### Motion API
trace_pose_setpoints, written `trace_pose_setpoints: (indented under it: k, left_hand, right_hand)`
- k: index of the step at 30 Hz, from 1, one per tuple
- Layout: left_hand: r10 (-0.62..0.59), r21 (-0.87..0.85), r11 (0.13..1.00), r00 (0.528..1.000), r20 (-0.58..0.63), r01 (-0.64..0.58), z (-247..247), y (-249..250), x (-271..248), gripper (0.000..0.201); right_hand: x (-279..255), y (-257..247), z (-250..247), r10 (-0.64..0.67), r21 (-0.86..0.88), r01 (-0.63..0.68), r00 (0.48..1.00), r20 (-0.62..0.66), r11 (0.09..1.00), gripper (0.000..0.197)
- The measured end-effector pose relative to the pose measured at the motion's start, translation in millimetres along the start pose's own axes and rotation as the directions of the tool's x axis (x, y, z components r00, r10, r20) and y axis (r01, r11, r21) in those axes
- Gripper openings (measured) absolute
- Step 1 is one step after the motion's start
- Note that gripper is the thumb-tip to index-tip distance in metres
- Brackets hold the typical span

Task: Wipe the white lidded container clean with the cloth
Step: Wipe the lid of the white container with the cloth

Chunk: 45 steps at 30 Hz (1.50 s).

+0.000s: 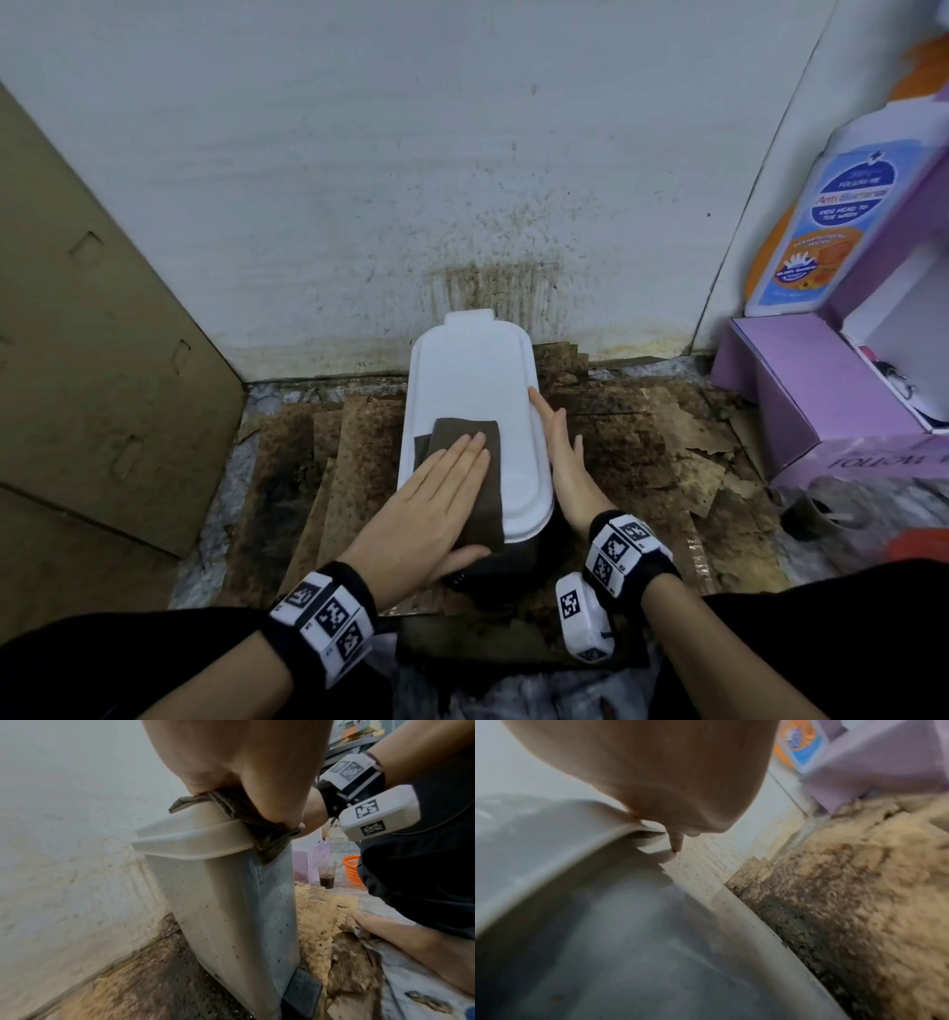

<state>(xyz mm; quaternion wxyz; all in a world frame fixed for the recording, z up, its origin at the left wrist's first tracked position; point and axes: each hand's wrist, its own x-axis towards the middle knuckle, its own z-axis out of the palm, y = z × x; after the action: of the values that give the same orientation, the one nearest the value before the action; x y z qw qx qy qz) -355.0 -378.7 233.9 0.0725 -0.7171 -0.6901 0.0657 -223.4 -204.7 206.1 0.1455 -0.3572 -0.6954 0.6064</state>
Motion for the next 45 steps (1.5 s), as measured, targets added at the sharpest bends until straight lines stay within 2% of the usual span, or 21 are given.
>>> trace_pose_setpoints:
  k: [2,6,15,24,32,36,40,45]
  left_hand:
    - [0.003,-0.005,1.000,1.000,0.005,-0.003,0.8,-7.0,-6.5,0.094]
    - [0.007,0.015,1.000,1.000,-0.003,-0.007,-0.7,-6.2,-4.6,0.093]
    - [0.018,-0.011,1.000,0.999,-0.034,-0.018,5.8,-6.5,-5.9,0.092]
    - [-0.019,-0.022,1.000,1.000,-0.021,0.019,11.6,-11.3,-14.5,0.092]
    - [-0.010,-0.038,0.999,1.000,0.008,0.011,1.7,24.1,22.5,0.095]
    - [-0.035,-0.103,0.994,0.999,0.026,0.037,-5.5,49.6,50.2,0.096]
    - [-0.050,-0.155,0.986,0.998,0.022,0.053,-8.6,53.4,61.2,0.098]
    - [-0.068,-0.206,0.976,0.998,0.004,0.067,-10.0,47.0,62.5,0.093]
  right_hand:
    - [-3.5,-3.1,4.7,-0.026,-0.073,0.027,0.999,0.021,0.997,0.042]
    - [2.9,7.2,5.1,-0.095,-0.161,0.093,0.995,-0.001,0.983,0.056]
    - [3.1,18.9,-5.9,-0.081,-0.259,0.072,0.996,-0.024,0.963,0.051]
    - [-2.2,20.2,-13.1,-0.072,-0.235,0.064,0.997,-0.026,0.970,0.052]
    - [-4.2,17.7,-11.9,-0.025,-0.175,0.017,0.999,-0.043,0.984,0.049]
    - [-1.8,21.3,-14.6,-0.022,-0.081,0.021,1.000,-0.019,0.996,0.058]
    - [1.6,19.7,-21.5,-0.007,0.059,0.008,1.000,-0.014,0.998,0.065]
    - [-1.7,9.3,-24.2,0.014,-0.021,-0.016,0.998,-0.065,1.000,0.060]
